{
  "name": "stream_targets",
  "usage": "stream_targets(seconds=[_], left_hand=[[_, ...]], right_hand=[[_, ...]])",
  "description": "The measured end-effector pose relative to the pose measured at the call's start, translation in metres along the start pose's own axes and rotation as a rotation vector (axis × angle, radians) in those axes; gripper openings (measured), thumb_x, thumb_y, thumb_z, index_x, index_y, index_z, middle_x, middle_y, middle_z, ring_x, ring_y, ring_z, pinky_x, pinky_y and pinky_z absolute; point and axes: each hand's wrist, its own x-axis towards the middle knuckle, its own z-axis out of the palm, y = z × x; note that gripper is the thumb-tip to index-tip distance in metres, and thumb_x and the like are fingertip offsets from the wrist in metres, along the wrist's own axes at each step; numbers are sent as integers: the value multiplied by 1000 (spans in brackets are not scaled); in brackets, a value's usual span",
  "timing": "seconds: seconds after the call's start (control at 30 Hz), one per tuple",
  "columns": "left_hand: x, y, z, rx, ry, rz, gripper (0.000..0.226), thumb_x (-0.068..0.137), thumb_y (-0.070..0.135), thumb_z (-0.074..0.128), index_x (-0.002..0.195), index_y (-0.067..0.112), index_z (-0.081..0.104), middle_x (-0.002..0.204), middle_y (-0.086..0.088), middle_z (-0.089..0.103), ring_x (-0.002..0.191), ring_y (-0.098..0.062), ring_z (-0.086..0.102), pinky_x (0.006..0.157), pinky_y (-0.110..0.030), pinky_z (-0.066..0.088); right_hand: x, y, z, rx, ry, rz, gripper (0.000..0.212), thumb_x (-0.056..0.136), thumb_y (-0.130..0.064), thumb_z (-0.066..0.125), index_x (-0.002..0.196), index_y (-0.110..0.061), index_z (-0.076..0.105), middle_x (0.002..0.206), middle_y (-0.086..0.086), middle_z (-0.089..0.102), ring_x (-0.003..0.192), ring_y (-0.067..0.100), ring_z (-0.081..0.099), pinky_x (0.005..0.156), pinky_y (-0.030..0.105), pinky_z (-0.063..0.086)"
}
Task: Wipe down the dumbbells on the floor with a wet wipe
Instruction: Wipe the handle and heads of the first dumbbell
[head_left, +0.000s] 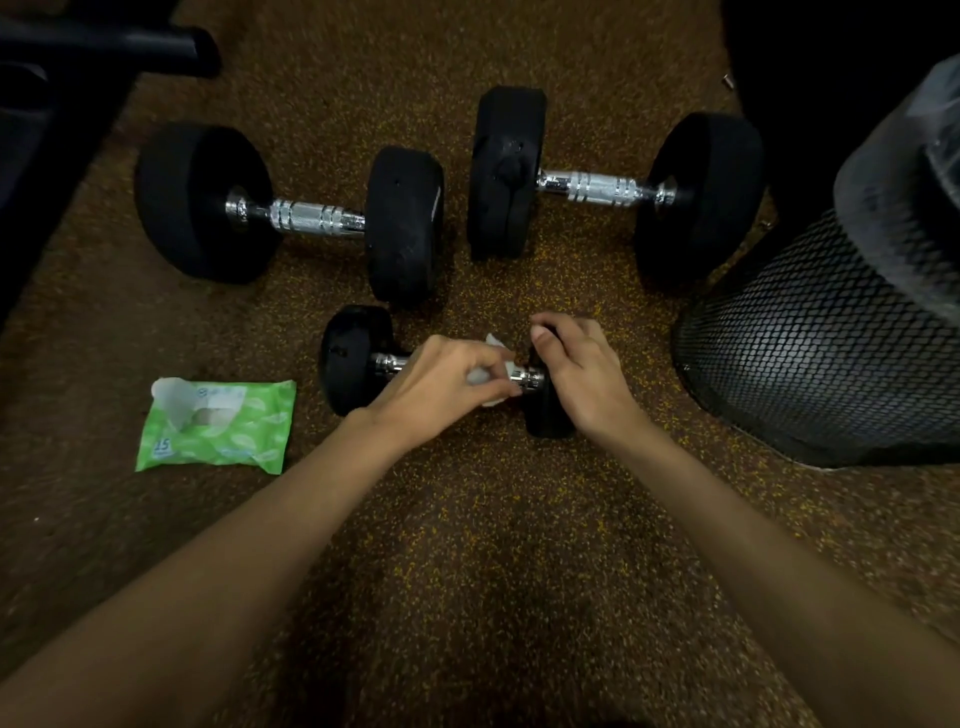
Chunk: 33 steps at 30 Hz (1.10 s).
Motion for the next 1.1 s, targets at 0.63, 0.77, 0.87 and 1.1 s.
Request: stream_targets(seconds=[0.63,0.77,0.87,1.1], left_hand=[[22,5,-6,257,-211,-19,40,92,38,55,130,23,55,121,-1,62,112,-21,56,92,-33,42],[42,9,-12,150,-266,-213,33,95,47,46,83,25,67,75,2,63,84,-19,62,69,-29,45],[38,12,-2,204,-198,-181,35,98,46,38,78,27,60,77,0,60,85,-23,60,69,-30,38],[-1,-13,33,512,116,285,47,88,19,62,132,10,52,127,-5,60,120,-21,54,104,-33,33]], right_hand=[[8,-1,-2,-11,10,4,33,100,-34,39,127,-25,56,125,6,51,119,17,44,87,16,24],[9,-3,-2,-4,18,2,32,100,-32,40,126,-23,57,124,8,52,120,19,44,91,19,26],[9,-1,-1,-12,23,-7,32,100,-32,40,126,-23,57,124,8,53,120,19,44,87,16,24],[10,7,4,-59,36,-37,32,100,-34,39,125,-25,57,124,6,53,116,14,45,84,10,21]])
